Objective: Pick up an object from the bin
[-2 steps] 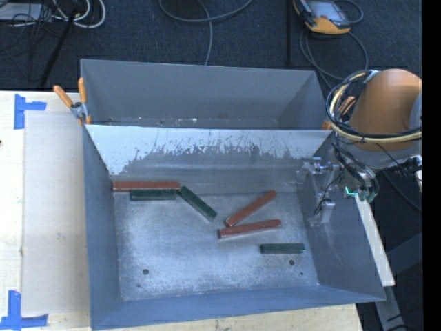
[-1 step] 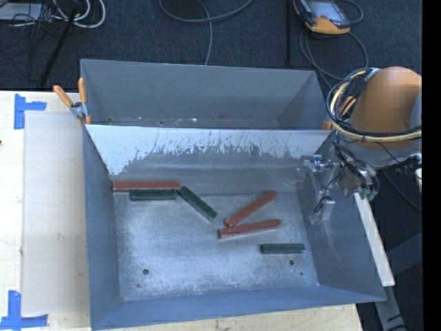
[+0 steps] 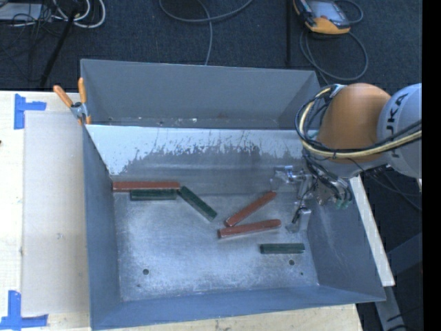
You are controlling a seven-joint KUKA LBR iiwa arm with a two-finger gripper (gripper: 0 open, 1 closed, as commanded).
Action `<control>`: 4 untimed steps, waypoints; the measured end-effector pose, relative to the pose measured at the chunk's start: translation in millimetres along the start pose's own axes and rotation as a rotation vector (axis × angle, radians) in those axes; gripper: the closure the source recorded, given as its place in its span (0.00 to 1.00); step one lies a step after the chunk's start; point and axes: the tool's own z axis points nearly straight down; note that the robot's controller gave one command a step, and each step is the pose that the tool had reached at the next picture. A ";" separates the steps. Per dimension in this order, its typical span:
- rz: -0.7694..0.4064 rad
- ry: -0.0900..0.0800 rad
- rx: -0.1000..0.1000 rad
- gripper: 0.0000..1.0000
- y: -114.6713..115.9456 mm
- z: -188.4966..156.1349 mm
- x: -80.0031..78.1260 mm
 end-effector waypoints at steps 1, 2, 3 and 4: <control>-0.054 0.006 -0.002 0.00 32.7 -11.6 7.4; -0.032 -0.002 0.000 0.00 44.8 -17.9 -0.5; -0.219 0.001 0.000 0.00 55.3 26.0 -6.1; -0.203 0.000 0.002 1.00 69.5 48.1 -1.3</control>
Offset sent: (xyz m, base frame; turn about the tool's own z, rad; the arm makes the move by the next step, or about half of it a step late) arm -0.0027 0.0531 0.0010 -0.0087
